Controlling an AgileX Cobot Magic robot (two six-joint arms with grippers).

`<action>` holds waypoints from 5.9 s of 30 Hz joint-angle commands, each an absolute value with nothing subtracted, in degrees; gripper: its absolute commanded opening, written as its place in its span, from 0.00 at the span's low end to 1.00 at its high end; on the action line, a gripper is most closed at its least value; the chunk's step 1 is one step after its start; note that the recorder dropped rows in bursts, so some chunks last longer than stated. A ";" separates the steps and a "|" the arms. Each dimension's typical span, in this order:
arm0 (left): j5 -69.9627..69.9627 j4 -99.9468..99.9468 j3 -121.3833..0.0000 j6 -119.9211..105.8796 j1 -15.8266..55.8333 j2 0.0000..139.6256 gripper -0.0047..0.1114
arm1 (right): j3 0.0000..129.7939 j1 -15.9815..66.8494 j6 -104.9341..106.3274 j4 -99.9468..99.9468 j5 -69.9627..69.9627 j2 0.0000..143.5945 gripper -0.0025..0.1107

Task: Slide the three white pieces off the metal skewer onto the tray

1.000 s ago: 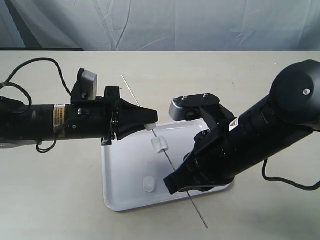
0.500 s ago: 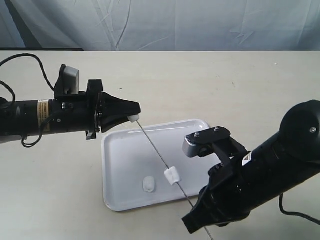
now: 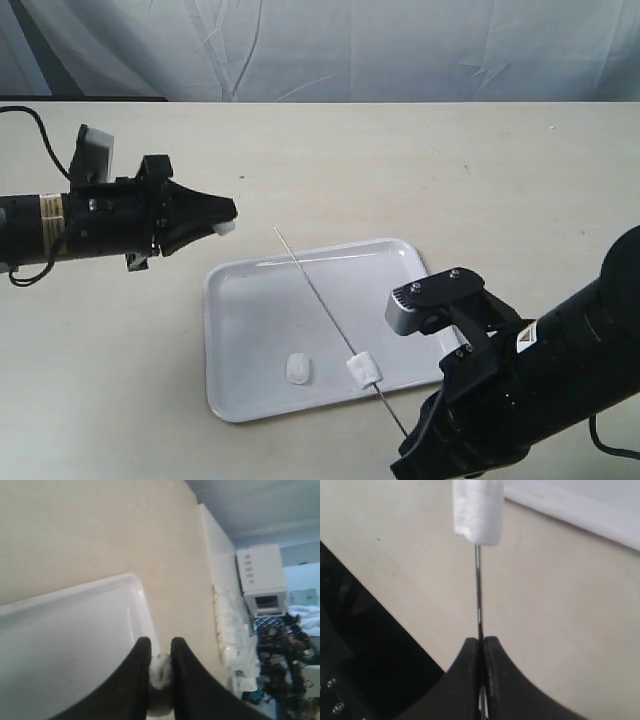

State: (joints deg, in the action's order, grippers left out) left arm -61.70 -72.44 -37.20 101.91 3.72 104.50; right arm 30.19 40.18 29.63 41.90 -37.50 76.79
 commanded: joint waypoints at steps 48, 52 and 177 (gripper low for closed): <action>-69.96 -69.44 -37.30 99.97 17.23 103.92 0.39 | 37.47 39.99 27.20 50.80 -22.74 80.71 0.02; -69.96 -70.33 -37.30 99.97 17.23 103.92 0.39 | 37.47 39.99 28.71 52.42 -23.55 80.87 0.02; -69.96 -94.73 -36.88 81.82 -6.80 84.07 0.37 | 56.97 39.98 7.28 8.70 -42.33 89.61 0.47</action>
State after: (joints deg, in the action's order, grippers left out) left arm -68.77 -94.64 -37.36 83.65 -4.02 88.84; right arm 55.24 40.08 7.44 11.06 -43.37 93.36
